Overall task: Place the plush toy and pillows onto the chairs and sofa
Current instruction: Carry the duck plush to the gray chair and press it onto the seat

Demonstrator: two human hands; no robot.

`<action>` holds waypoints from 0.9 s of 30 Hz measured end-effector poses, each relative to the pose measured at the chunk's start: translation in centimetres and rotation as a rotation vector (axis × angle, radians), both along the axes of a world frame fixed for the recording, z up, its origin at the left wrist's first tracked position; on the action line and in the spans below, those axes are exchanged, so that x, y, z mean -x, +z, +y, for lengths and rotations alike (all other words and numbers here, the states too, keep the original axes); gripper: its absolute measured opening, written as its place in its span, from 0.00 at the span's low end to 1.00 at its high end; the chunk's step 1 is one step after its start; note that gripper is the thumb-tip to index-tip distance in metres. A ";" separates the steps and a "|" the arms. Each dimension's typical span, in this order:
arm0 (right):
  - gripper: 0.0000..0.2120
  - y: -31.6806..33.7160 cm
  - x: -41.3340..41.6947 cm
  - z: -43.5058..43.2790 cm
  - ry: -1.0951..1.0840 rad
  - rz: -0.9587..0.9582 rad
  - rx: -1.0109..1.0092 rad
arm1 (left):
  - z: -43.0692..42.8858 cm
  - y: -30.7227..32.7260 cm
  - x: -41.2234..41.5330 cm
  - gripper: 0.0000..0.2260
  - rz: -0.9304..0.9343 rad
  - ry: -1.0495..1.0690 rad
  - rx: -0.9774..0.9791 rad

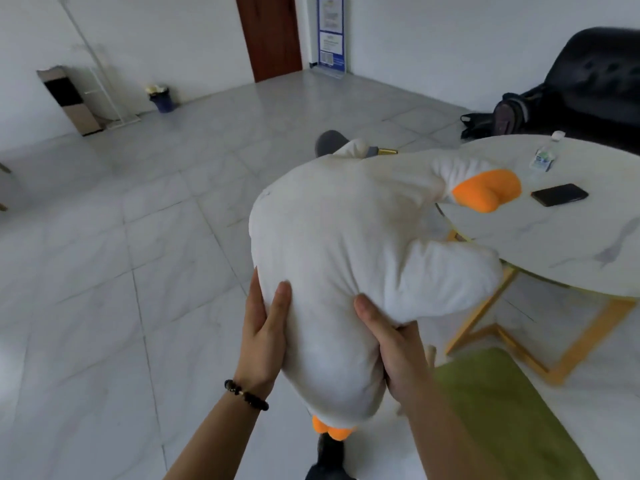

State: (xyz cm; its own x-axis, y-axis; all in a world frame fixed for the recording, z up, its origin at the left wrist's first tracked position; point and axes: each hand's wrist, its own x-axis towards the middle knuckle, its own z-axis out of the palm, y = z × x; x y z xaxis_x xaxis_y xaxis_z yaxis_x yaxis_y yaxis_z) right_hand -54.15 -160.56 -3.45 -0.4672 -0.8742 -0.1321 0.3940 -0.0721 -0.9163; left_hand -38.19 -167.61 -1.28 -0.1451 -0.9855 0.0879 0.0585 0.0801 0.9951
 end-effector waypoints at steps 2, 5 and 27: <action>0.35 0.8 0.5 -5.0 0.046 -0.016 0.013 | -5.0 0.6 0.5 0.21 0.001 -0.008 -0.017; 0.30 2.7 1.3 -13.4 0.063 -0.008 0.037 | -13.9 2.0 1.3 0.22 -0.006 -0.009 -0.005; 0.48 -1.1 25.8 -57.9 -0.355 0.170 -0.187 | -65.0 -2.3 29.1 0.17 -0.186 -0.492 -0.105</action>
State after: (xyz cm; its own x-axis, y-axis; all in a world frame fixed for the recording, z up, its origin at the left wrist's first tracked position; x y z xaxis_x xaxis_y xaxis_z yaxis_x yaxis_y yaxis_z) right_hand -79.95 -218.48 -4.55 -0.7631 -0.6240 -0.1684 0.2172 -0.0022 -0.9761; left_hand -67.32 -232.60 -3.58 -0.5962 -0.7989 -0.0792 -0.1145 -0.0130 0.9933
